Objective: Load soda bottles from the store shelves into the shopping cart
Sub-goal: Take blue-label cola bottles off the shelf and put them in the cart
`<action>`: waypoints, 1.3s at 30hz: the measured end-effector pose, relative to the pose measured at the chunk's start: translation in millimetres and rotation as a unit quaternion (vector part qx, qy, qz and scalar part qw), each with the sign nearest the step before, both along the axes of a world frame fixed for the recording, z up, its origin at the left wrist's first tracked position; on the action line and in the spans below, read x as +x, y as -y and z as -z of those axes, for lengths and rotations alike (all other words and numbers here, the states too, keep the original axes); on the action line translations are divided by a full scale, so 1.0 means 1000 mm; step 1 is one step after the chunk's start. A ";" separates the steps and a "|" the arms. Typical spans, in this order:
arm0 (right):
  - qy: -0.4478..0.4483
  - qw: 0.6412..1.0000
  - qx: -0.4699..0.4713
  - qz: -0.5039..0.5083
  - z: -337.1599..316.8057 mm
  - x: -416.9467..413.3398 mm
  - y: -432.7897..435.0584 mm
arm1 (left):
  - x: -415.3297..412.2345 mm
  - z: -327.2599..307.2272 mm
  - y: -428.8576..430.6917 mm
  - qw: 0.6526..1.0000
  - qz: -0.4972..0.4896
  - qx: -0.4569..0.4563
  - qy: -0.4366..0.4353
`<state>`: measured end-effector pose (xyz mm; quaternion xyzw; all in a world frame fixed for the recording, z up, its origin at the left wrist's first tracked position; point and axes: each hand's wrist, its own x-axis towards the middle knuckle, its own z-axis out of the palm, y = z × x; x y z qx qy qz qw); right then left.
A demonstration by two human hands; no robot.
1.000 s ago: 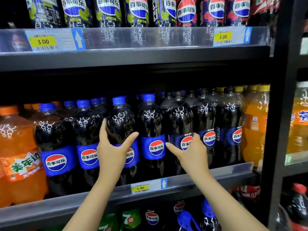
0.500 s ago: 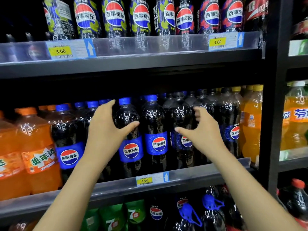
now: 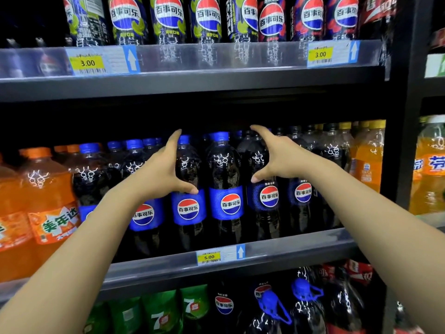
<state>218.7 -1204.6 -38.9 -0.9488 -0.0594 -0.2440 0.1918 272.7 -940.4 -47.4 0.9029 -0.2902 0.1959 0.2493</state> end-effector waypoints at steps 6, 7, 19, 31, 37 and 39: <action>0.011 1.000 -0.006 -0.002 0.000 0.006 0.001 | 0.003 -0.003 -0.001 1.000 -0.014 0.015 0.008; 0.011 1.000 -0.008 -0.003 0.000 0.006 0.002 | 0.004 -0.003 -0.002 1.000 -0.014 0.016 0.007; -0.026 1.000 -0.001 -0.006 0.004 0.006 0.000 | -0.001 0.000 0.003 1.000 -0.012 0.011 -0.002; -0.166 0.967 0.171 0.092 -0.031 -0.077 -0.034 | -0.089 -0.050 -0.009 0.976 -0.044 0.051 -0.207; -0.398 0.913 -0.003 0.092 -0.096 -0.162 -0.083 | -0.195 -0.102 -0.031 0.908 -0.103 0.144 -0.380; -0.443 0.892 -0.069 0.059 -0.125 -0.186 -0.106 | -0.231 -0.117 -0.043 0.881 -0.122 0.185 -0.419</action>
